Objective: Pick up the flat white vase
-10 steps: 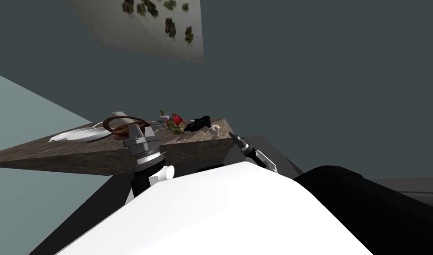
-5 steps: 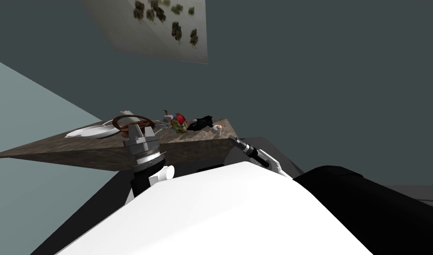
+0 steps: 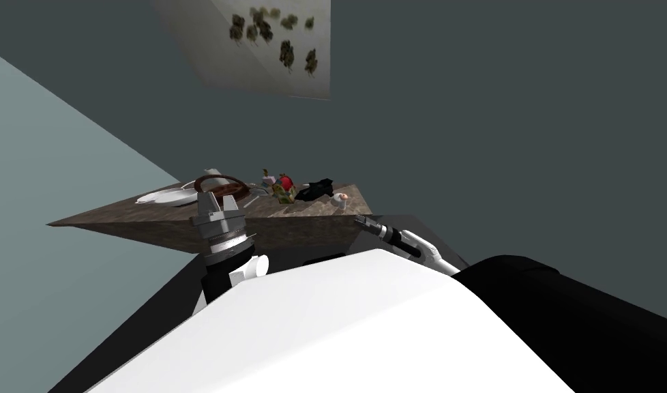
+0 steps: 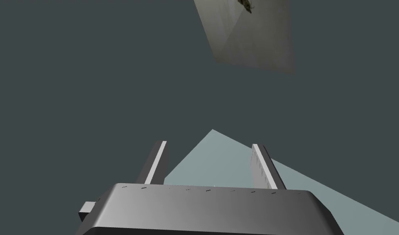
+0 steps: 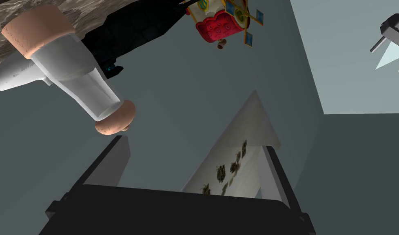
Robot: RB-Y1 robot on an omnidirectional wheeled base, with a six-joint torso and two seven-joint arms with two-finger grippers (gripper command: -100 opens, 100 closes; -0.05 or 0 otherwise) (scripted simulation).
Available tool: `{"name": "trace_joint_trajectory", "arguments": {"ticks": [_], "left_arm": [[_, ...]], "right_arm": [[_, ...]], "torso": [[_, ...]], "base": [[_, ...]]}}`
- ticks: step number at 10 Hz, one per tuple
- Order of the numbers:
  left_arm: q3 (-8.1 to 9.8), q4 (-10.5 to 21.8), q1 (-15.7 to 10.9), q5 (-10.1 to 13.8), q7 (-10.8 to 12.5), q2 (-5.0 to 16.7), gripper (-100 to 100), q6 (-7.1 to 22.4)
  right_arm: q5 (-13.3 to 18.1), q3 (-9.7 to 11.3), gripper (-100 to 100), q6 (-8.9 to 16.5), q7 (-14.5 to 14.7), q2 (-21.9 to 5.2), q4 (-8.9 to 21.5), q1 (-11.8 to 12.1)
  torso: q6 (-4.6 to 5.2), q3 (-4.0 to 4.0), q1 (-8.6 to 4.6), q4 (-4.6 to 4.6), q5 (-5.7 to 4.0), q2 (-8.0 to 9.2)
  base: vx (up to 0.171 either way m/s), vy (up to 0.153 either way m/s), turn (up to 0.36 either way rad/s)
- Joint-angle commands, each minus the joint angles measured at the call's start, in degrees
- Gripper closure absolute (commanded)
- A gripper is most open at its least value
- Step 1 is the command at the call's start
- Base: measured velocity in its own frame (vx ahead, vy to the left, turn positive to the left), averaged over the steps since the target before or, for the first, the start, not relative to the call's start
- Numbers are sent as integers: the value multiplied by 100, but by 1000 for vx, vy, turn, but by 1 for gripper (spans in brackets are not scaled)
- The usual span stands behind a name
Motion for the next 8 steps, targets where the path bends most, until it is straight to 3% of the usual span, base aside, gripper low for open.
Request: {"name": "trace_joint_trajectory", "arguments": {"ticks": [1, 2, 3, 4, 5, 8], "left_arm": [[0, 0, 0, 0, 0, 0, 0, 0], [1, 0, 1, 0, 0, 0, 0, 0], [0, 0, 0, 0, 0, 0, 0, 0], [1, 0, 1, 0, 0, 0, 0, 0], [0, 0, 0, 0, 0, 0, 0, 0], [1, 0, 1, 0, 0, 0, 0, 0]], "right_arm": [[50, 16, -100, -55, 17, -284, 128, 16], [175, 93, -100, -111, 54, -464, 371, 19], [175, 93, -100, -111, 54, -619, 384, 19], [299, 170, -100, -162, 91, -818, 639, 20], [299, 170, -100, -162, 91, -948, 644, 20], [538, 327, -100, -251, 159, -1483, 1118, 11]], "torso": [[0, 0, 0, 0, 0, 0], [3, 0, -3, 0, 0, 0], [-1, -1, -1, 0, 0, -1], [5, -1, -3, 0, 0, -2], [0, -5, -1, -2, 0, -9], [5, -4, -3, -2, -1, -7]], "base": [[27, 31, 91], [29, 41, 221], [33, 32, 86], [54, 41, 180], [48, 31, 123], [49, 37, 187]]}}
